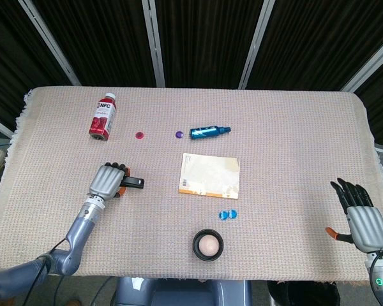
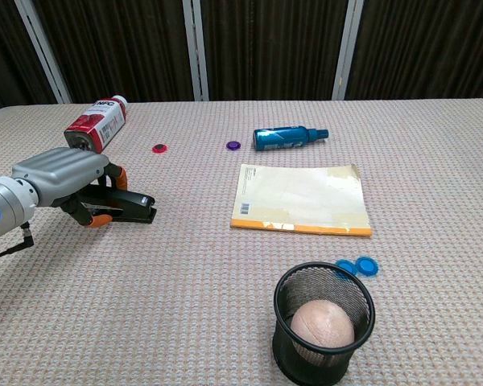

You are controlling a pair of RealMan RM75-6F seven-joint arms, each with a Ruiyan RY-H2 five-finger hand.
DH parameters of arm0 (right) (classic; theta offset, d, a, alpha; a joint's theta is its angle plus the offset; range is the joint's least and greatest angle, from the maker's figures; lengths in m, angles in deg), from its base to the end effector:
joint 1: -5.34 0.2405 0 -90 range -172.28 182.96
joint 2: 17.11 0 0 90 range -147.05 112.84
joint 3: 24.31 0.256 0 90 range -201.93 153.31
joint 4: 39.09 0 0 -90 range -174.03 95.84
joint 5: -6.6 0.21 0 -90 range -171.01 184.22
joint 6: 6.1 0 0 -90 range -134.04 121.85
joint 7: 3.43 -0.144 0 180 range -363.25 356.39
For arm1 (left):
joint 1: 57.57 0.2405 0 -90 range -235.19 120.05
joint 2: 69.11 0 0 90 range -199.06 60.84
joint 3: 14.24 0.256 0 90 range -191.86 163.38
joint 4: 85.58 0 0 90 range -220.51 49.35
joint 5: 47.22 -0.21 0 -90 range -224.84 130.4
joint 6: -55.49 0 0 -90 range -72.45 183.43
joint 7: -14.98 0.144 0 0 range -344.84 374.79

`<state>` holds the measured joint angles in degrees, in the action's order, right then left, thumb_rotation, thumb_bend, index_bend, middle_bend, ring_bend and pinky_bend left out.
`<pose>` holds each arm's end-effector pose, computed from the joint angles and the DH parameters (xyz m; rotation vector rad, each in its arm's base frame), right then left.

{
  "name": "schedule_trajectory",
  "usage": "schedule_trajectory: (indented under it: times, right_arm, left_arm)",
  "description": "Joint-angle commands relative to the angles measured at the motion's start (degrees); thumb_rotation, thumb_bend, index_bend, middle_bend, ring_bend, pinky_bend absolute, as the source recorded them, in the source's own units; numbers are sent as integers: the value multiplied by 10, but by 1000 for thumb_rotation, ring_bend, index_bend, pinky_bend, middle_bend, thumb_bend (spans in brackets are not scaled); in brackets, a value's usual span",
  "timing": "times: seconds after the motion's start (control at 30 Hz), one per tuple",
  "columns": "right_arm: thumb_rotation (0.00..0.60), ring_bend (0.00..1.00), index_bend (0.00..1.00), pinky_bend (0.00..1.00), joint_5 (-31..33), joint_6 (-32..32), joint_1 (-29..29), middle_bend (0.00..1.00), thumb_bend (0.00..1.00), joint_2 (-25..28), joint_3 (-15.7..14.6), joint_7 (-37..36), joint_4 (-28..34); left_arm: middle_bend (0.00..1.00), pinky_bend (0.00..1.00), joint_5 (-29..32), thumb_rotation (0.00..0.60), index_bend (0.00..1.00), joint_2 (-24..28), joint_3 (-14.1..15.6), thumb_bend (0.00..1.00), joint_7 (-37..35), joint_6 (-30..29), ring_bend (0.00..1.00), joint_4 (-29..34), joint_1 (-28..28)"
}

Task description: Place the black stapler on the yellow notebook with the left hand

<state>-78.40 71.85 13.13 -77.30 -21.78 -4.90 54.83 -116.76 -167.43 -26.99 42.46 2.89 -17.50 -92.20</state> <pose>-0.3113 -0.1948 0.1627 1.4705 -0.9622 0.8432 -0.2094 0.3417 -0.0465 -1.8270 -0.8034 -0.7011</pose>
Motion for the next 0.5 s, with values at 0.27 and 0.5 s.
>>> schedule_trajectory:
  times: [0.27, 0.5]
  right_arm:
    - [600, 0, 0, 0, -1, -1, 0, 0, 84, 2, -1, -4, -1]
    - [600, 0, 0, 0, -2, -1, 1, 0, 84, 2, -2, -4, 0]
  left_arm:
    - [563, 528, -14, 600, 631, -16, 4, 369, -26, -21, 511, -13, -16]
    - [569, 535, -42, 600, 641, -9, 7, 372, -37, -64, 518, 16, -16]
